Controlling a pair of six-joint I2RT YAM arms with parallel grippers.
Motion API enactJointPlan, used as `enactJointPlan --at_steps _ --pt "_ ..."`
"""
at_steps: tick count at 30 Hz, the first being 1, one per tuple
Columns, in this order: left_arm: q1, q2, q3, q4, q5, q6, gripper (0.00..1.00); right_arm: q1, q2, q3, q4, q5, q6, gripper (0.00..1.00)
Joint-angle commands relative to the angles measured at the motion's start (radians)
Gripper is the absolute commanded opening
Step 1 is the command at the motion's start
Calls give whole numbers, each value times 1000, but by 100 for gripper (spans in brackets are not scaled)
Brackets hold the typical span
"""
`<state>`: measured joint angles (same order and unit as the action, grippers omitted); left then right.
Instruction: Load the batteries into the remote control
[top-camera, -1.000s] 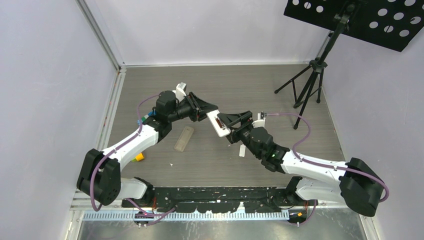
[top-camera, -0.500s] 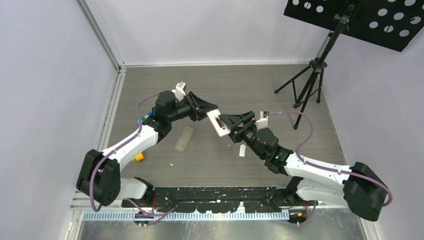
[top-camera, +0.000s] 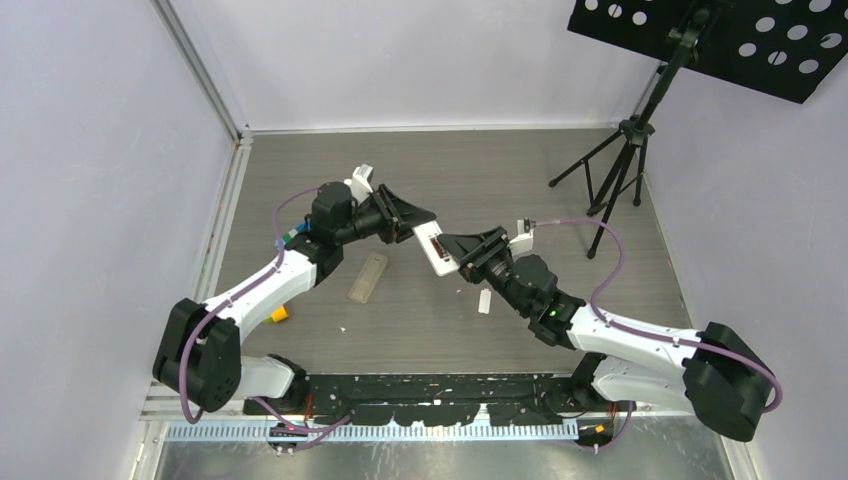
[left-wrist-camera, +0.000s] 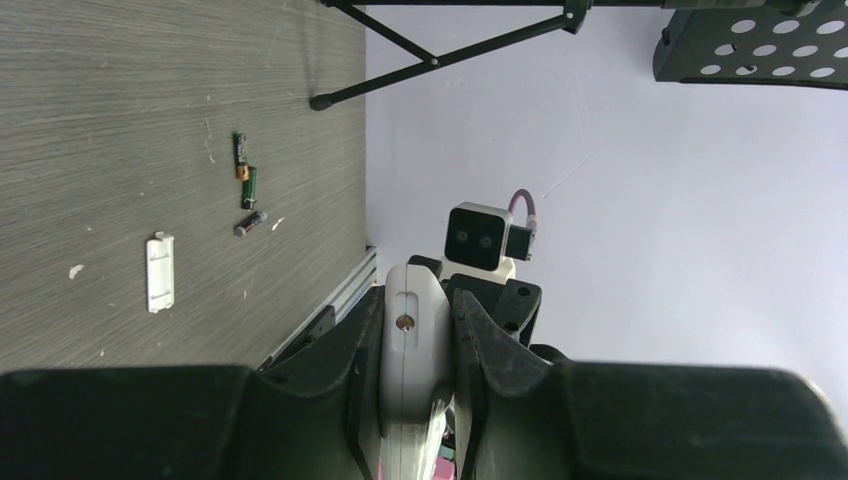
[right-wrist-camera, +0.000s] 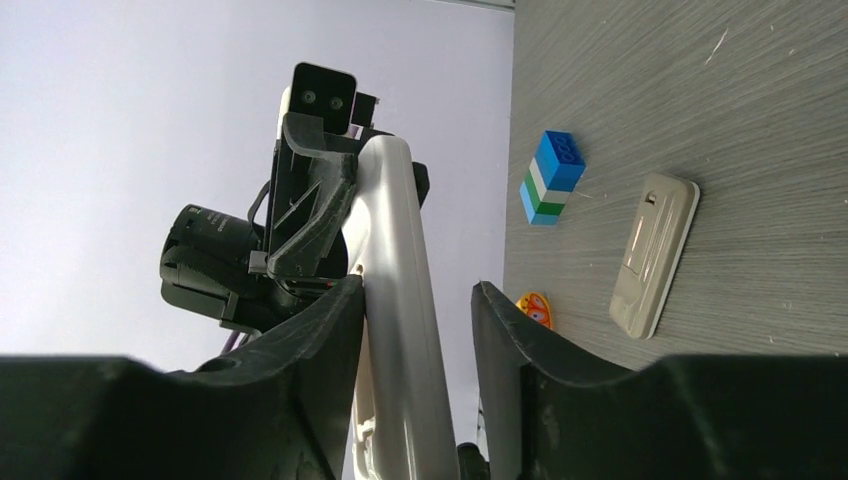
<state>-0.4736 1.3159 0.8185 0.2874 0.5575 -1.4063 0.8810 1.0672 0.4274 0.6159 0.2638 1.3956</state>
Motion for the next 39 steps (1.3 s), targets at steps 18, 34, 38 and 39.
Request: enactJointPlan --at_steps 18,34,38,39 --pt "18 -163 56 -193 116 662 0 -133 -221 222 -695 -70 -356 74" --pt "18 -255 -9 -32 347 754 0 -351 2 385 -1307 143 -464 57" --pt "18 -246 -17 -18 342 750 0 -402 51 343 -1307 121 -471 53" --pt "18 -241 -19 -14 342 748 0 -412 60 334 -1308 120 -473 52"
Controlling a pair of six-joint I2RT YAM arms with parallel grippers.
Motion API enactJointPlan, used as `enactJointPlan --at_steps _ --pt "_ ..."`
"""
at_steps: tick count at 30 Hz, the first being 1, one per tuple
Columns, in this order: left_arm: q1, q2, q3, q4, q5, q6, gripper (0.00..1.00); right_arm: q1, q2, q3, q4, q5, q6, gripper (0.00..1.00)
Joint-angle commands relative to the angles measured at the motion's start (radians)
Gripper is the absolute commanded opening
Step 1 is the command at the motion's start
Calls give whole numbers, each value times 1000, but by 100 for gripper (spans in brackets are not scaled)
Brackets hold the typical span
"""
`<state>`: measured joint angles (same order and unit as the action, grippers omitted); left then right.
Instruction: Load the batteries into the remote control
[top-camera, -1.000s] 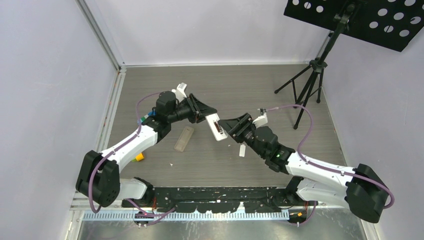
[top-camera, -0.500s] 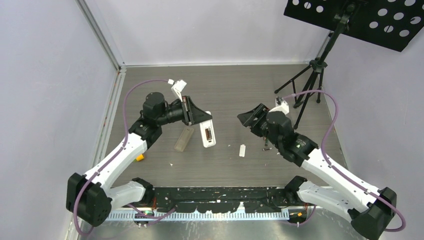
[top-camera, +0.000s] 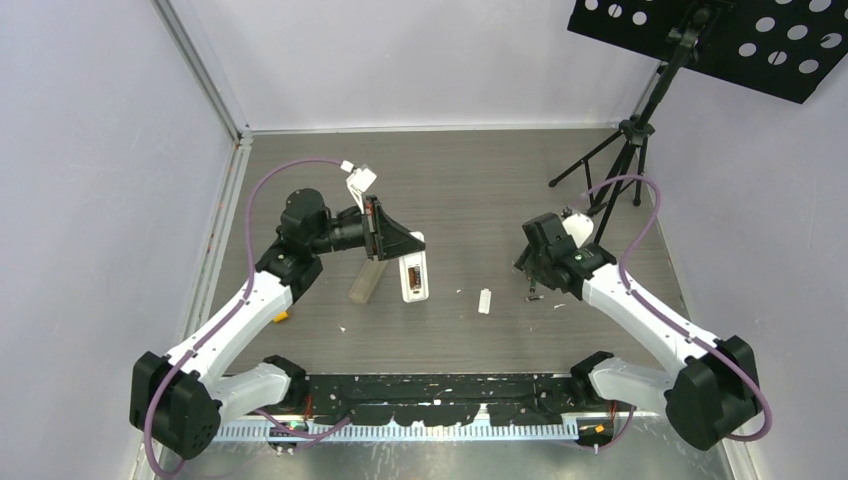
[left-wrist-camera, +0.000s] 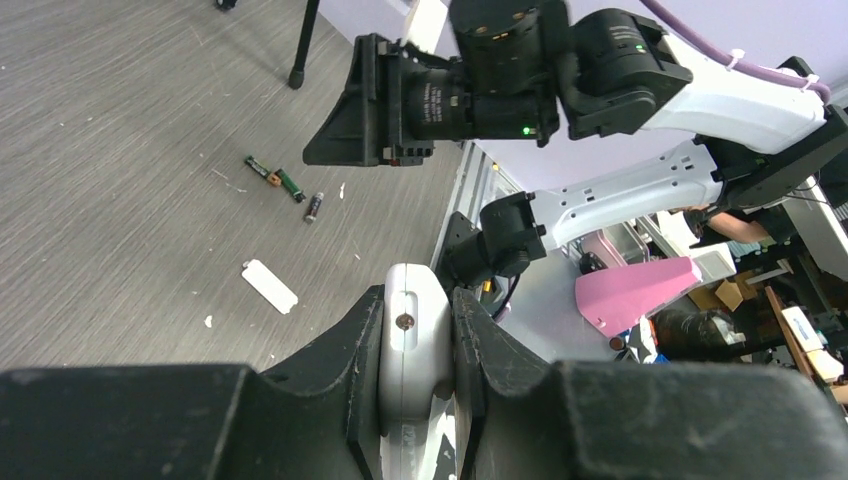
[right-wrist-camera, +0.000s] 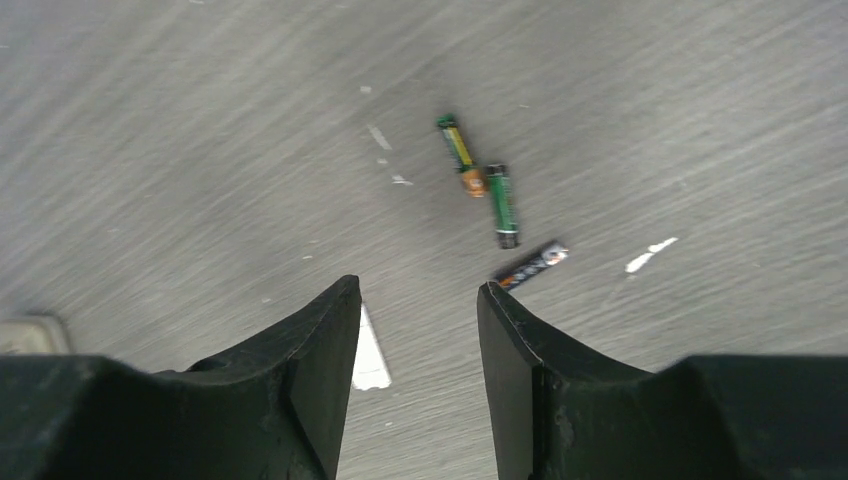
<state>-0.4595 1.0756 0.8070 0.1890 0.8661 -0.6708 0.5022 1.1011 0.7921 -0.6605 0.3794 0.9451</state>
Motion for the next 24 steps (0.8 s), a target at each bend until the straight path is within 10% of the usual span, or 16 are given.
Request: enactJointPlan --at_steps 1,24 --pt "4 3 -8 90 33 7 0 -42 33 -38 -31 1 -24 49" --pt "4 56 -11 152 27 -42 0 -126 235 -73 85 -85 -178 34"
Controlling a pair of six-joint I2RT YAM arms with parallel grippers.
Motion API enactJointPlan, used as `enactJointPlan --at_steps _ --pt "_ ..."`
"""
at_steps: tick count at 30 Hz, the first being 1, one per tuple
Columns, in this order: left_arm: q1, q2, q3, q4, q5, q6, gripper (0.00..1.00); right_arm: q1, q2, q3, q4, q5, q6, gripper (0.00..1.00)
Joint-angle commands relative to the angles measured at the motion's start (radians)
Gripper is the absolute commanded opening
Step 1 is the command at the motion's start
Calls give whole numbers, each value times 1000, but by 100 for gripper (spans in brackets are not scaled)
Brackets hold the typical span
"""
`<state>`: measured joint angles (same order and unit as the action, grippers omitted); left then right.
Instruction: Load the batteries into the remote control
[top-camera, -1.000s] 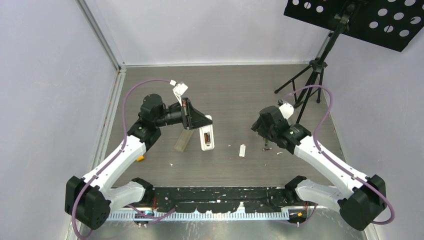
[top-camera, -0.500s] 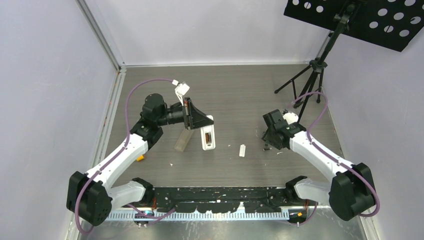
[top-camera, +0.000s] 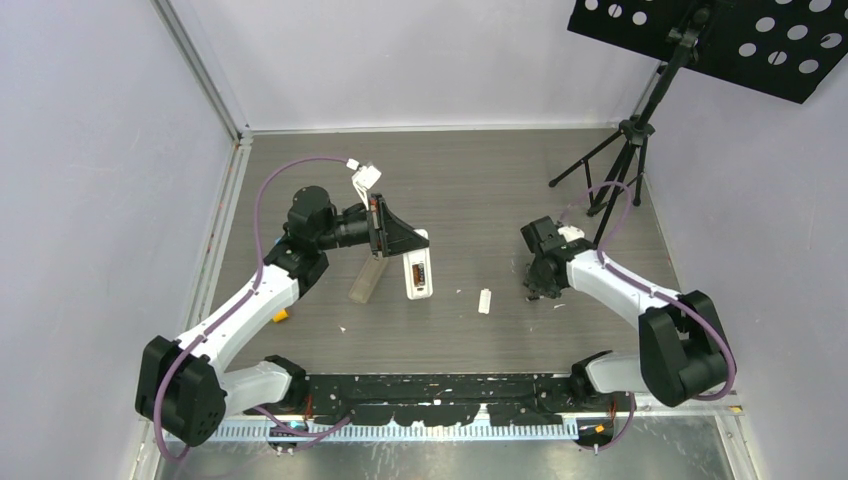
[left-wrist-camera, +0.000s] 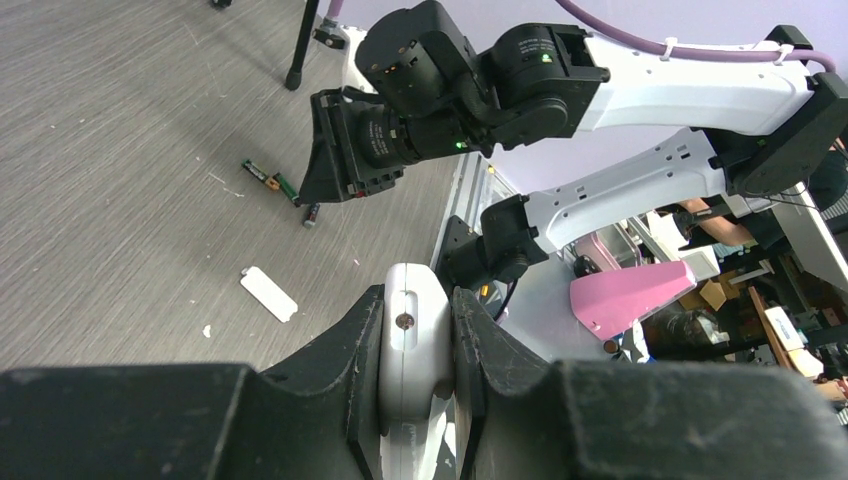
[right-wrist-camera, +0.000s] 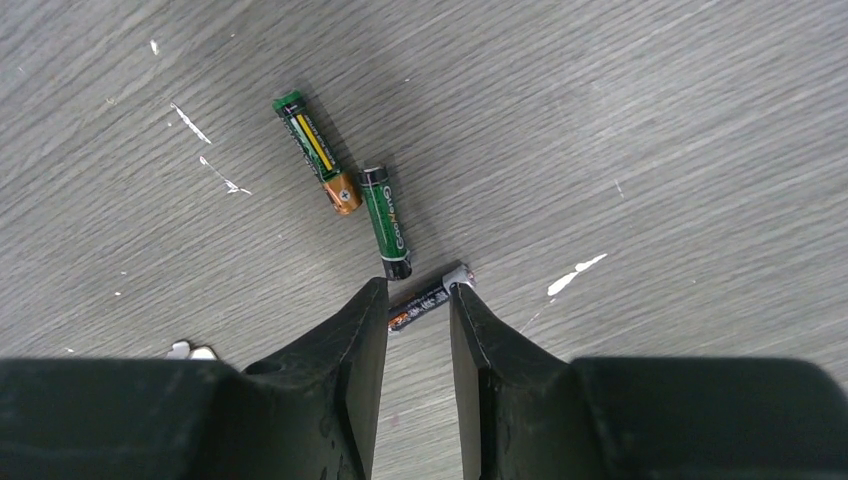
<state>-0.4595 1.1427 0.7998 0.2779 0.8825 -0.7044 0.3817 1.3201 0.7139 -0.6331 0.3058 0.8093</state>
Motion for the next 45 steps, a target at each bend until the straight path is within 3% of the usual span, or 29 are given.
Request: enactJointPlan --at_steps 1,10,18,22,25,32,37,45 --pt "4 -12 -3 63 8 -9 0 -5 23 5 63 -6 -47 34" --pt "4 -12 -1 57 9 -9 0 -6 88 9 118 34 -95 33" --pt "4 -17 -2 47 3 -7 0 -6 132 15 132 35 -98 23" --pt "4 -21 -1 41 0 -9 0 -10 131 10 127 32 -84 10" --pt "4 -25 1 29 -11 -10 0 -10 104 13 106 63 -64 3" --pt "4 -13 4 -2 -79 -27 0 -9 -72 77 29 93 -94 3" --pt "4 30 4 -11 -145 -68 0 -7 -268 86 113 -142 -162 0" --pt "4 114 7 15 -180 -180 0 -3 -528 24 462 -604 -129 0"
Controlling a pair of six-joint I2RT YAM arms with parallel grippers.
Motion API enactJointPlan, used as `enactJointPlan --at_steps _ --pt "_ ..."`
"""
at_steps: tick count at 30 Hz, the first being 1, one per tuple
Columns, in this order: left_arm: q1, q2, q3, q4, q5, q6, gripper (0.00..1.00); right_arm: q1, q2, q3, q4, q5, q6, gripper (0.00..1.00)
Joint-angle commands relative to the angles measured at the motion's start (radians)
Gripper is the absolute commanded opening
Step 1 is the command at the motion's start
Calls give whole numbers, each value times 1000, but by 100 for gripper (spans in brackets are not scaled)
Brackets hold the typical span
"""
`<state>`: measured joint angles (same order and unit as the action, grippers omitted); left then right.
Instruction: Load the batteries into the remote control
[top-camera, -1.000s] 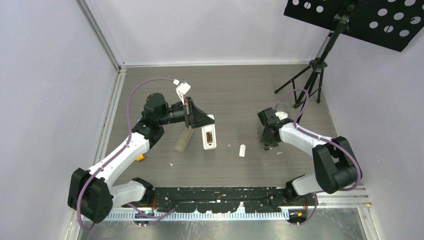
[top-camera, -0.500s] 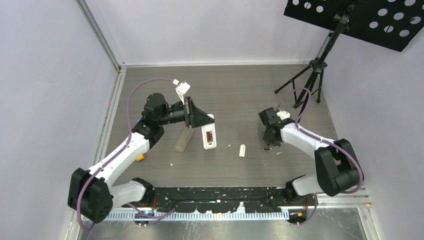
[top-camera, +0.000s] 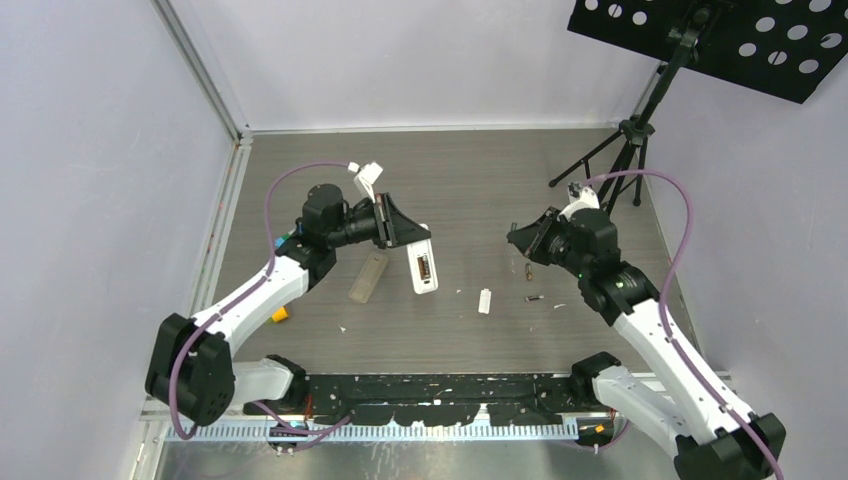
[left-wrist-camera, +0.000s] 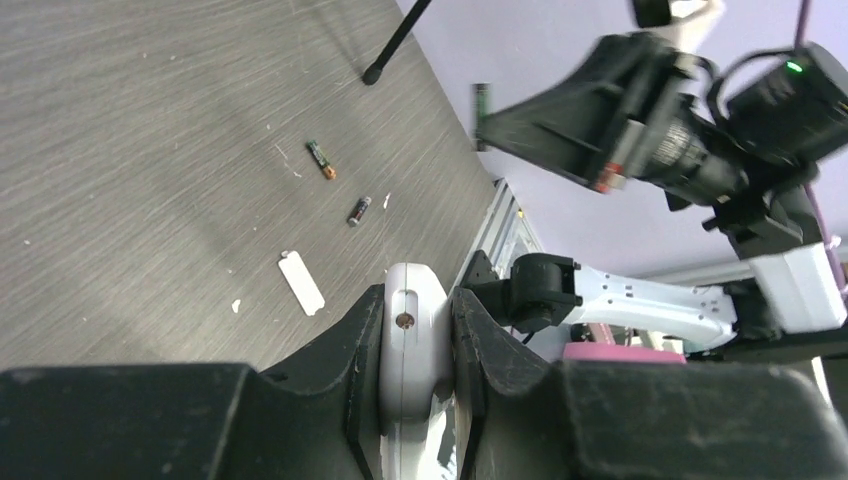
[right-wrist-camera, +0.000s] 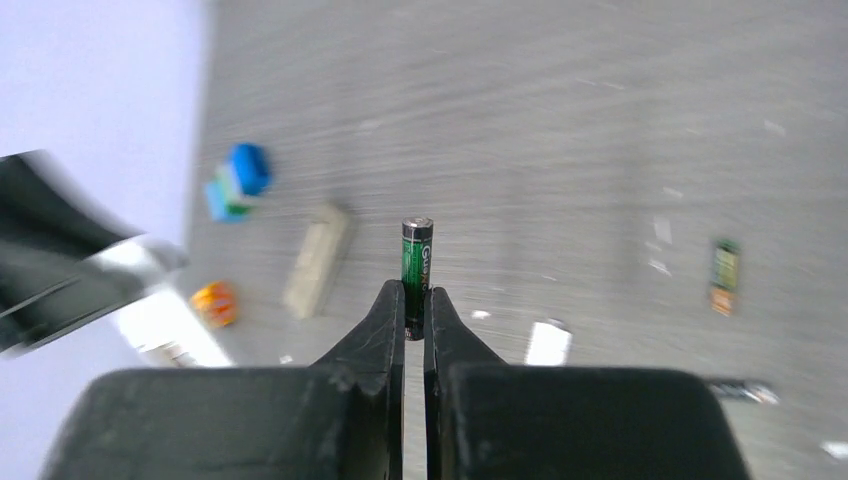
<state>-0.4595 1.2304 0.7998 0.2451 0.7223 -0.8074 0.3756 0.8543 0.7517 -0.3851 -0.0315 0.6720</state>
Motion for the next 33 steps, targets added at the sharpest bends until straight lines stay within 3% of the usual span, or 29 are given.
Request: enactJointPlan --at_steps 1,6,10,14,17,22,33 --pt "4 37 5 69 -12 -100 0 7 -77 -16 250 -315 23 0" --pt "2 83 -6 179 19 -190 0 16 -100 -27 472 -559 120 0" --pt "-7 107 -11 240 34 -255 0 51 -82 -11 528 -670 143 0" --pt "-25 123 -3 260 36 -284 0 117 -56 20 478 -680 90 0" --pt "-28 131 -1 270 28 -304 0 175 -29 60 378 -612 27 0" --pt "-28 138 -15 300 -4 -344 0 285 28 158 125 -363 -76 1" --pt "-28 167 -26 337 -17 -410 0 542 196 277 -32 95 -160 2"
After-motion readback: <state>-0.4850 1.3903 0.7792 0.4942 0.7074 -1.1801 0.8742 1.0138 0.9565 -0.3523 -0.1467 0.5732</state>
